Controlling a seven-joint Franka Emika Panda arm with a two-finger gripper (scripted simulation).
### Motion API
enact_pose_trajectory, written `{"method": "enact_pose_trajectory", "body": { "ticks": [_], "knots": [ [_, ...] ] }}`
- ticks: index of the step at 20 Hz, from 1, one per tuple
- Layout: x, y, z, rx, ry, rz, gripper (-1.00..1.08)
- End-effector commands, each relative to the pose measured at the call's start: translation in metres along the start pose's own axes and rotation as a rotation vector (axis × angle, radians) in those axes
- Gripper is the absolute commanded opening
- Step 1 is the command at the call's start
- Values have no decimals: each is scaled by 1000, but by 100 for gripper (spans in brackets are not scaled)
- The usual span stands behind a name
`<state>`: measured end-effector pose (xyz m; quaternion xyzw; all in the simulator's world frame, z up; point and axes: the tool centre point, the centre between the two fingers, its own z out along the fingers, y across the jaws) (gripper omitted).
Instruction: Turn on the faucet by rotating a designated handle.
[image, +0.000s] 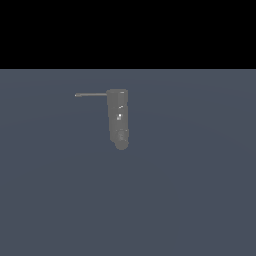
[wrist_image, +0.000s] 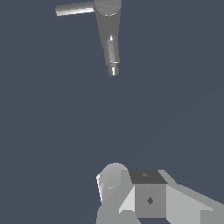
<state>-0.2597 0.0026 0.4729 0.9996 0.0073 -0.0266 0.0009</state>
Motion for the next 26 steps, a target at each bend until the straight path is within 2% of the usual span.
{"method": "enact_pose_trajectory", "body": {
  "ticks": [1, 13, 26],
  "knots": [
    [0, 0, 0, 0, 0, 0, -100],
    [9, -19, 13, 2, 2, 69, -100],
    [46, -76, 54, 11, 7, 291, -100]
  ]
}}
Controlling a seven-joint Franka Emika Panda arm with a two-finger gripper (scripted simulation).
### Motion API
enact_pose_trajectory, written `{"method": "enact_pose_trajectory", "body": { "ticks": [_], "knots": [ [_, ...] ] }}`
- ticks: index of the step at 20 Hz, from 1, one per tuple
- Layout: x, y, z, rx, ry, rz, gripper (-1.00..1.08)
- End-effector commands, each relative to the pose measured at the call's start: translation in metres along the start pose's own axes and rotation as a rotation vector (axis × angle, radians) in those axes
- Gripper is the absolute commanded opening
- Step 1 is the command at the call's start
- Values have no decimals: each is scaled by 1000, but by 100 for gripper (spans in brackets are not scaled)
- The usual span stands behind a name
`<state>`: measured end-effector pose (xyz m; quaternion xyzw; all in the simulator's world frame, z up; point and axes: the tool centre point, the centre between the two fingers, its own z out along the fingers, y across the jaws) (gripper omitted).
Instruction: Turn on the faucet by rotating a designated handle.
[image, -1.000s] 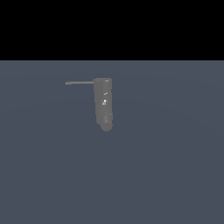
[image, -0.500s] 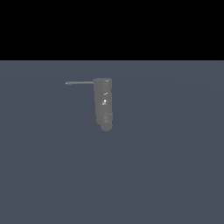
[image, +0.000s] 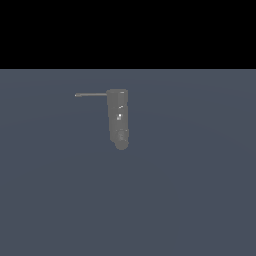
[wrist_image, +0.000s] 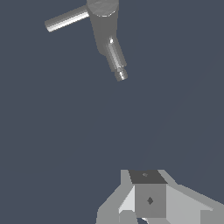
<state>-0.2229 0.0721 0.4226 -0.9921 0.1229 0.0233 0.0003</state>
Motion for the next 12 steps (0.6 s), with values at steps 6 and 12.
{"method": "enact_pose_trajectory", "body": {
  "ticks": [6, 12],
  "knots": [
    [21, -41, 28, 7, 3, 148, -100],
    [42, -72, 49, 12, 6, 266, -100]
  ]
}}
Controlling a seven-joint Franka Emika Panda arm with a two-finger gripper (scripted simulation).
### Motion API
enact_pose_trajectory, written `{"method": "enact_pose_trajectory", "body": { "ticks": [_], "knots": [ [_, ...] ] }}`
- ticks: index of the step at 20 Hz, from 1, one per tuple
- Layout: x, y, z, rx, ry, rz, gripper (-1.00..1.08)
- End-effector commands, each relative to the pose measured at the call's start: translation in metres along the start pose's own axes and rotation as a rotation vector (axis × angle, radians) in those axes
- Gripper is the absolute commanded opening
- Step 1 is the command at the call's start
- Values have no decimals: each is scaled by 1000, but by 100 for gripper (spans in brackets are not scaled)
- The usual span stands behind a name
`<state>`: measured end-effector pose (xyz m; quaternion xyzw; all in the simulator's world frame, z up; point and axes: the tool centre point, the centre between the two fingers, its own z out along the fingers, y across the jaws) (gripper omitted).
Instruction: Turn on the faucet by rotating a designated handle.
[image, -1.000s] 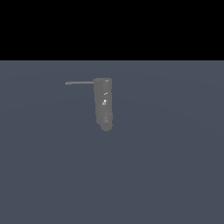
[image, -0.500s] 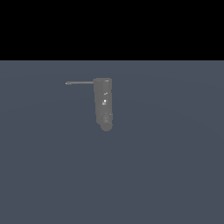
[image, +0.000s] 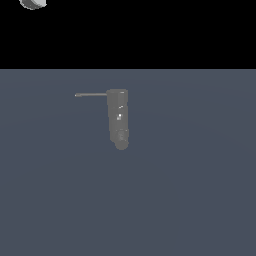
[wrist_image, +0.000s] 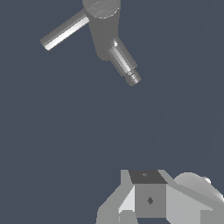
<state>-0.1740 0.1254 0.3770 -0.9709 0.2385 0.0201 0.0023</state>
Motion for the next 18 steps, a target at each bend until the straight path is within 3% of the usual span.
{"method": "enact_pose_trajectory", "body": {
  "ticks": [1, 18],
  "knots": [
    [6, -14, 9, 3, 1, 50, -100],
    [66, -95, 67, 17, 9, 366, -100]
  ]
}}
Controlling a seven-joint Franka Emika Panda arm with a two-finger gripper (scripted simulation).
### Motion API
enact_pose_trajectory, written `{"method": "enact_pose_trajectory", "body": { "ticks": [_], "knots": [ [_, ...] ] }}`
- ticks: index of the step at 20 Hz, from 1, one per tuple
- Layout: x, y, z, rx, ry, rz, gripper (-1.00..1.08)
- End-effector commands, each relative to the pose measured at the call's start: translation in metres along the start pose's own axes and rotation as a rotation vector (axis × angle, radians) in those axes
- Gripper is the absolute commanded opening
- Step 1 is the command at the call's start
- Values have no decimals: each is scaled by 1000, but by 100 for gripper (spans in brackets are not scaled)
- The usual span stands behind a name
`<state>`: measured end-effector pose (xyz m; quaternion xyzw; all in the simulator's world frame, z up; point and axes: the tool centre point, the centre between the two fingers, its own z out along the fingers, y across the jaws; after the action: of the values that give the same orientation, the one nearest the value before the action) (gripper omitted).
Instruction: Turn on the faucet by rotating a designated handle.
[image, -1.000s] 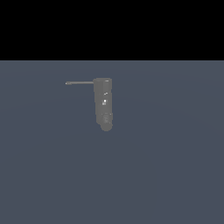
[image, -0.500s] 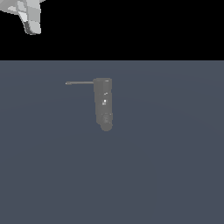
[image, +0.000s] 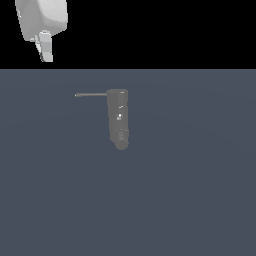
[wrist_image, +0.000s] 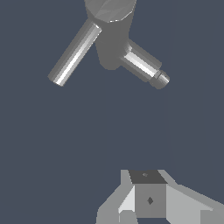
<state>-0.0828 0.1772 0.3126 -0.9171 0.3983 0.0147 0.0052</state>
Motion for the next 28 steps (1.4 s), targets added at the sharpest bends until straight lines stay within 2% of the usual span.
{"method": "enact_pose_trajectory", "body": {
  "ticks": [1, 10, 19, 28],
  "knots": [
    [6, -13, 8, 2, 2, 46, -100],
    [36, -57, 39, 6, 10, 214, -100],
    [79, -100, 73, 8, 21, 405, -100],
    [119, -127, 98, 10, 29, 554, -100]
  ]
}}
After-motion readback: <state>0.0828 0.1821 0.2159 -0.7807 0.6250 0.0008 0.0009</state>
